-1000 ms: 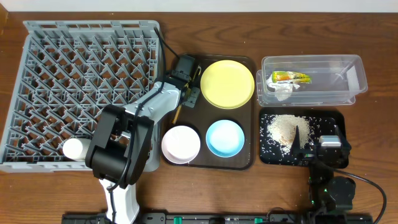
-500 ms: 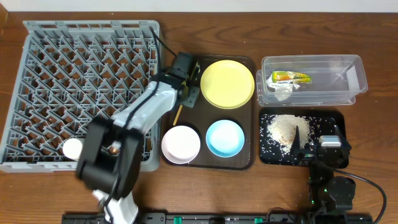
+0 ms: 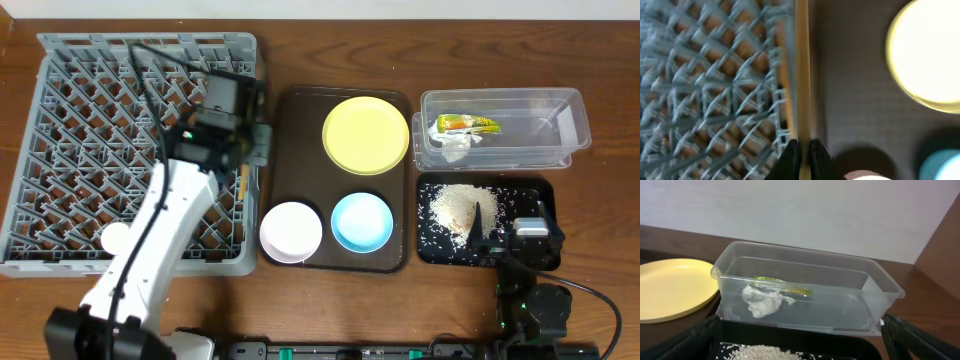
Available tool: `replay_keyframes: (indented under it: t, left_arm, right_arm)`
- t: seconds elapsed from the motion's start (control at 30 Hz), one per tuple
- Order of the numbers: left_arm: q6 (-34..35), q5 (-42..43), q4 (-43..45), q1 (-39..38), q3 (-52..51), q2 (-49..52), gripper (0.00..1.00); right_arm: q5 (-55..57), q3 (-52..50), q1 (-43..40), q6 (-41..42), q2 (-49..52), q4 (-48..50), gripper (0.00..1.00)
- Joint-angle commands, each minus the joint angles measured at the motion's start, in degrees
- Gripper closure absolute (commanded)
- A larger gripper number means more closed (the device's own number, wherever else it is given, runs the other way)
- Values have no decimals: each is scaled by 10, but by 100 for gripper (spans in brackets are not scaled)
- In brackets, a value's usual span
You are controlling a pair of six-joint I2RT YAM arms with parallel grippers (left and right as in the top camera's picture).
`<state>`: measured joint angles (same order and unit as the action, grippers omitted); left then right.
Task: Sort waste into correct bins and load items into the dishwasher
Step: 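Lower the chopsticks into the rack edge and open the left gripper, then reach the left gripper to the light-blue bowl and grasp its rim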
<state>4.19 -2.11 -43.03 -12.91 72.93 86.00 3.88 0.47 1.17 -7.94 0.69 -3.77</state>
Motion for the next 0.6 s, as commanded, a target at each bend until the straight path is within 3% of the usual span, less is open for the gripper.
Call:
replay_keyframes:
  t: [0.0,0.13,0.27,0.33,0.43,0.57]
  left_arm:
    - [37,10,-5,27,-9,22,92]
    - [-10,30,-6,30,-9,33,92]
    - [-14,30,-6,30,-9,36,88]
    - [-14,29,-5,30,-9,36,83]
    - [-14,30,-4,30,-7,32,58]
    - [-2,37,-14,30,4,14,55]
  right_arm:
    - [2,-2,-5,6,-3,-1,1]
    - [2,-2,-5,6,-3,-1,1]
    - [2,-2,-5,6,-3,-1,1]
    - [2,-2,-5,6,-3,-1,1]
    - [2,-2,-5,6,-3,-1,1]
    - [2,-2,-5,6,-3,-1,1]
